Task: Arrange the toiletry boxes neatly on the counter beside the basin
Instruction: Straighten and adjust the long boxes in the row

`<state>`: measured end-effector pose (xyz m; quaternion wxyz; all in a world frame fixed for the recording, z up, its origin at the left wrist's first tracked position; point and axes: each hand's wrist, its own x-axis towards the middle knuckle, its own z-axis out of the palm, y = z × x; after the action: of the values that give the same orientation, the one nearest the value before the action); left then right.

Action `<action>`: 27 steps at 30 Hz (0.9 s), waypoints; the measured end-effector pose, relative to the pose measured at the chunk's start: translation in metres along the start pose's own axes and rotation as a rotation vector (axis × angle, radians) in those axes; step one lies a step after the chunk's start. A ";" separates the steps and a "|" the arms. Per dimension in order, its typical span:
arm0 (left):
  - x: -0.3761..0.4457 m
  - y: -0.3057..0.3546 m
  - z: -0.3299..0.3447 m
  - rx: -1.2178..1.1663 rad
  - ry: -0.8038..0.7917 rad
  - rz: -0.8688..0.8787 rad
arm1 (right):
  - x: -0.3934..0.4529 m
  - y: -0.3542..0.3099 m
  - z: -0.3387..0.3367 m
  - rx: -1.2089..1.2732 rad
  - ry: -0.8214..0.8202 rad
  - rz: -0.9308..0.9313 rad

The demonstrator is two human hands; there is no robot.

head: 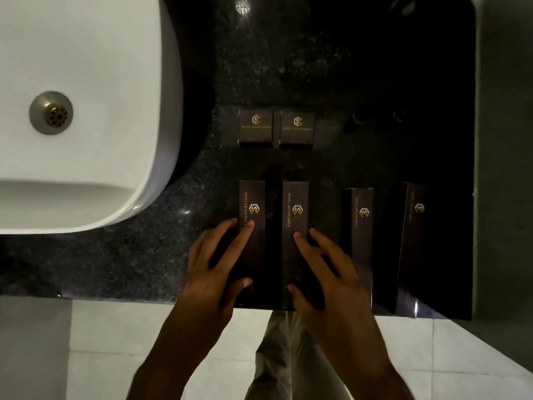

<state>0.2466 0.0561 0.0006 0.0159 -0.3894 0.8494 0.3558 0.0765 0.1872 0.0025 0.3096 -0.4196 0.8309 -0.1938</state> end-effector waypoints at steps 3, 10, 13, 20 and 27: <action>-0.001 -0.001 0.000 0.006 0.000 0.001 | -0.001 0.001 0.000 0.013 -0.002 0.001; -0.001 0.000 0.000 0.017 -0.003 0.000 | -0.001 0.001 0.002 0.026 -0.010 -0.007; -0.001 0.001 -0.001 0.002 -0.006 -0.001 | -0.002 0.002 0.001 0.031 -0.021 -0.010; 0.002 0.008 -0.011 -0.058 0.000 -0.068 | -0.007 -0.009 -0.020 0.119 0.036 -0.031; 0.017 0.101 -0.013 -0.102 0.147 -0.009 | -0.020 0.034 -0.100 0.076 0.377 0.083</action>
<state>0.1699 0.0812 0.0652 -0.0648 -0.4186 0.8273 0.3691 -0.0019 0.2297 0.0635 0.1720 -0.3293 0.8829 -0.2870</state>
